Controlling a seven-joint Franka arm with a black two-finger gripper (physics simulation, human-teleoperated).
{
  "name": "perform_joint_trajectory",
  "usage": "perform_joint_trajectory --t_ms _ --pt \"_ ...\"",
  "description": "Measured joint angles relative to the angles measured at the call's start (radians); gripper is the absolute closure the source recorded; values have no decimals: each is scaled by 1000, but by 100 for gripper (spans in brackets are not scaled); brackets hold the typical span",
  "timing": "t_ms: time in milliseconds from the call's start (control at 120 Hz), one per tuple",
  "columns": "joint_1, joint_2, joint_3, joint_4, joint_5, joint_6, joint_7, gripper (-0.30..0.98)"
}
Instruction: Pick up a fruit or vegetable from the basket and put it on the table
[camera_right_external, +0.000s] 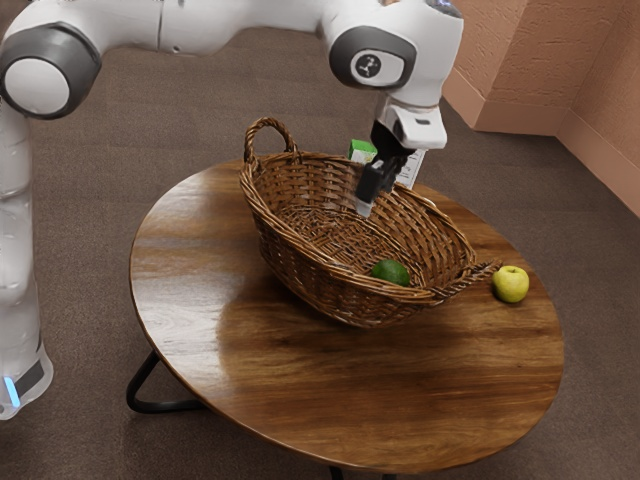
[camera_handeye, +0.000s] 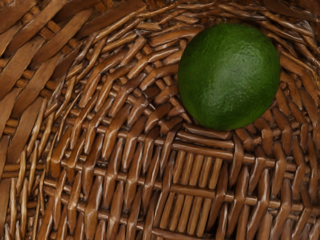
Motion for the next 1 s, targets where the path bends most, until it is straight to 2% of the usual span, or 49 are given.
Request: perform_joint_trajectory --t_ms 150,317,642,1000 --pt "-82 33 1 6 -3 27 5 0" --pt "-56 55 5 9 -9 51 -32 0" --pt "-59 69 5 2 -110 51 -141 0" --pt "-58 127 6 1 -118 78 -235 0"
